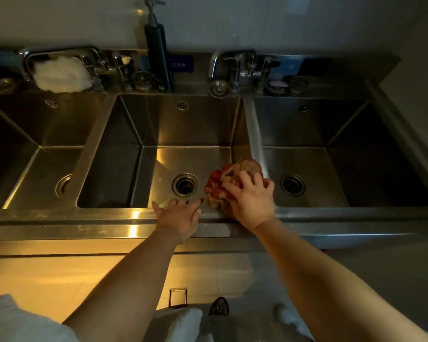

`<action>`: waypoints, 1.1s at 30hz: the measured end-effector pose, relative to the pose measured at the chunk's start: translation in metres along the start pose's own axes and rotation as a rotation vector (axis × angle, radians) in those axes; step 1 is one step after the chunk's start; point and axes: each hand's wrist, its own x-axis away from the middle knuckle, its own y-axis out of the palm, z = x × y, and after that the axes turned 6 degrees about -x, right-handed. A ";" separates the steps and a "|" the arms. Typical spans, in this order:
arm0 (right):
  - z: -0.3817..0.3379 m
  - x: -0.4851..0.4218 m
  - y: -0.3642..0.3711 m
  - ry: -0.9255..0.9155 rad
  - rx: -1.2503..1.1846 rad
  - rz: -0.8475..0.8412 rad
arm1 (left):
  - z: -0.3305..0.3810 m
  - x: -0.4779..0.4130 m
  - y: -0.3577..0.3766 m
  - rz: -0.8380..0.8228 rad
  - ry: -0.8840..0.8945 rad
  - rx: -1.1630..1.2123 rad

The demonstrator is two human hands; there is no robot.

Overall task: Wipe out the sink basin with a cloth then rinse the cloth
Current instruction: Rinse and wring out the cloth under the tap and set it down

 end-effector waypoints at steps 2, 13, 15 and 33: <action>0.010 -0.003 -0.004 0.048 0.029 0.047 | 0.003 -0.003 -0.005 -0.013 0.034 0.019; 0.035 0.011 0.023 0.198 -0.136 -0.030 | 0.029 -0.013 0.000 -0.012 0.069 0.042; 0.036 0.008 0.025 0.202 -0.149 -0.035 | 0.029 -0.013 0.001 -0.003 0.072 0.053; 0.050 -0.055 0.034 0.330 -0.300 0.090 | 0.019 -0.032 0.004 0.047 0.156 0.052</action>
